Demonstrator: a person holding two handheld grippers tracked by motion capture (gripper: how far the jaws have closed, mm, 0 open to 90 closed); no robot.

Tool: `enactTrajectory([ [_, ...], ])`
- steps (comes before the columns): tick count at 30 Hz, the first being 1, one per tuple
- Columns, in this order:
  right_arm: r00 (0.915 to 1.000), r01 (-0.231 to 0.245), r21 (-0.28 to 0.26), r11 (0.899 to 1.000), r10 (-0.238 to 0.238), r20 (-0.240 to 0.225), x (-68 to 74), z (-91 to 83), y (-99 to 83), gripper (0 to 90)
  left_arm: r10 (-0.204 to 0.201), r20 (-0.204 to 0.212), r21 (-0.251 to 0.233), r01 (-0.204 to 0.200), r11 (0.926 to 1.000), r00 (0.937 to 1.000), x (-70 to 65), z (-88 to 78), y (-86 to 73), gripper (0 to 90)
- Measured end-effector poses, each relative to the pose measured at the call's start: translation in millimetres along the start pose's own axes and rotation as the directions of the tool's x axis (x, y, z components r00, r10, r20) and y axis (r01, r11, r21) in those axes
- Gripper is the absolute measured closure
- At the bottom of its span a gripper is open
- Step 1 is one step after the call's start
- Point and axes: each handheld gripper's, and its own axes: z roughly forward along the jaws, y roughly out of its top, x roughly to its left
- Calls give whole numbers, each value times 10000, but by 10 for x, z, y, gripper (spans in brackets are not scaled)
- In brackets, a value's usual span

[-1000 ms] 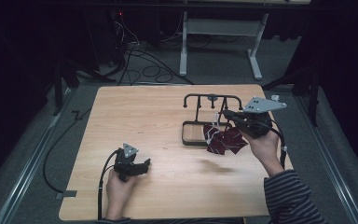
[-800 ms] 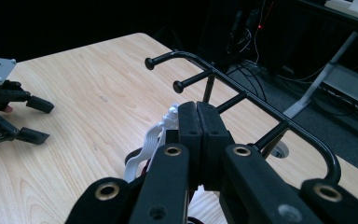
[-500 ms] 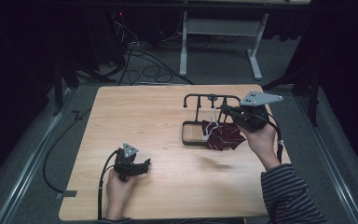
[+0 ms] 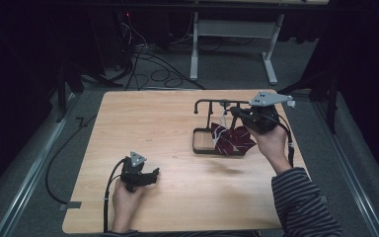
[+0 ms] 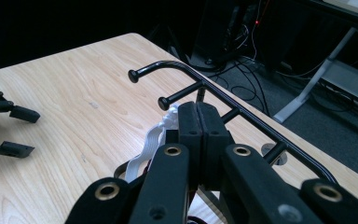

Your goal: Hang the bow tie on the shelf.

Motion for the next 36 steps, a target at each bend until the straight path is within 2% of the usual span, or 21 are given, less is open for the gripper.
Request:
enactTrajectory([
  [13, 9998, -141, 169, 9998, 139, 172, -62, 137, 34, 900, -3, 0, 3, 3, 10000, 10000, 0, 0, 0, 218],
  [19, 9988, -367, 356, 9987, 356, 322, -105, 245, 24, 900, -2, 3, 0, 2, 10000, 10000, 0, 0, 0, 217],
  [29, 9975, -508, 513, 9974, 481, 513, -163, 334, 40, 900, -3, 5, 0, 3, 10000, 10000, 0, 0, 0, 217],
  [36, 9957, -778, 784, 9939, 735, 570, -205, 407, 4, 900, -1, 3, 1, 1, 10000, 10000, -1, 0, 0, 217],
])
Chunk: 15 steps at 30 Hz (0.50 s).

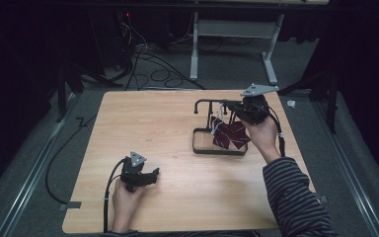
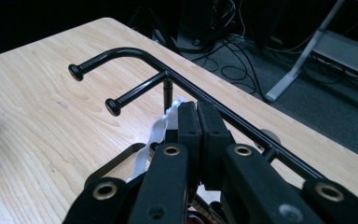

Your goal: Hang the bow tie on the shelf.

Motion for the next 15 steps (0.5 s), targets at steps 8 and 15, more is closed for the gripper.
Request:
enactTrajectory([
  [8, 9998, -192, -24, 9998, 192, 21, 3, 10, -9, 830, 0, 3, -1, 0, 10000, 10000, 0, 0, 0, 217],
  [15, 9997, -245, -198, 9995, 245, -31, 19, -62, -16, 775, -1, 3, -1, 1, 10000, 10000, 0, 0, 0, 217],
])
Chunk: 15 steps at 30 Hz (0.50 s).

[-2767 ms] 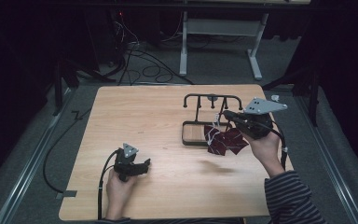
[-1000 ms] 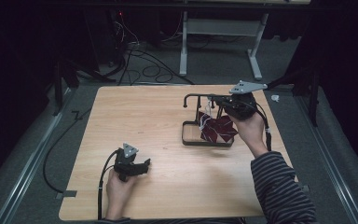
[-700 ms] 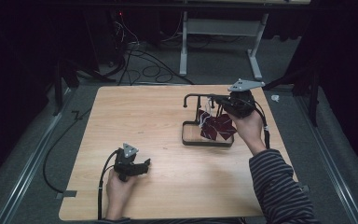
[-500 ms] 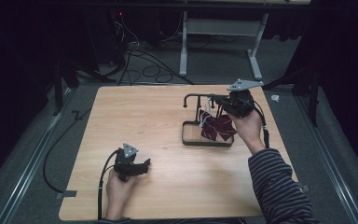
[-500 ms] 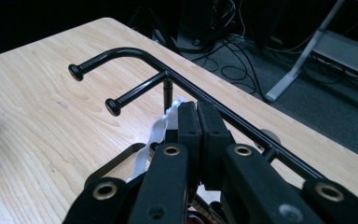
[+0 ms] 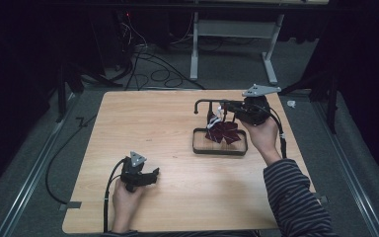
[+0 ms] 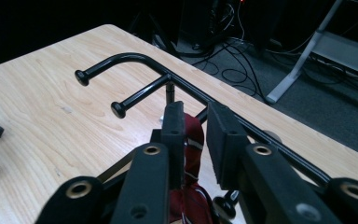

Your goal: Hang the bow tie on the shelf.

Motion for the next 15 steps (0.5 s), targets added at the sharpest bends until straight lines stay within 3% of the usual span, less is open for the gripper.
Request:
enactTrajectory([
  [15, 9985, -479, -305, 9984, 471, -287, -56, -206, -187, 676, 3, -1, 1, -3, 10000, 10000, 0, 0, 0, 217],
])
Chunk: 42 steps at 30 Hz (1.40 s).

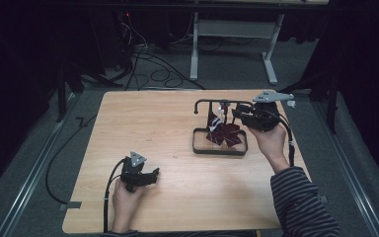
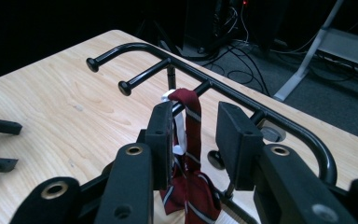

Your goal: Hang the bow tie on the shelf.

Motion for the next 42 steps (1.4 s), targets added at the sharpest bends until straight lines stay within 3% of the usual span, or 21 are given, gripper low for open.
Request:
enactTrajectory([
  [14, 9994, -135, 16, 9999, 136, -316, 11, -112, -111, 639, 1, -1, -1, -1, 10000, 10000, 0, 0, 0, 217],
  [42, 9990, -345, -34, 9994, 344, -298, -22, -375, -332, 617, -2, -1, -1, 2, 10000, 10000, 0, 0, 0, 217],
])
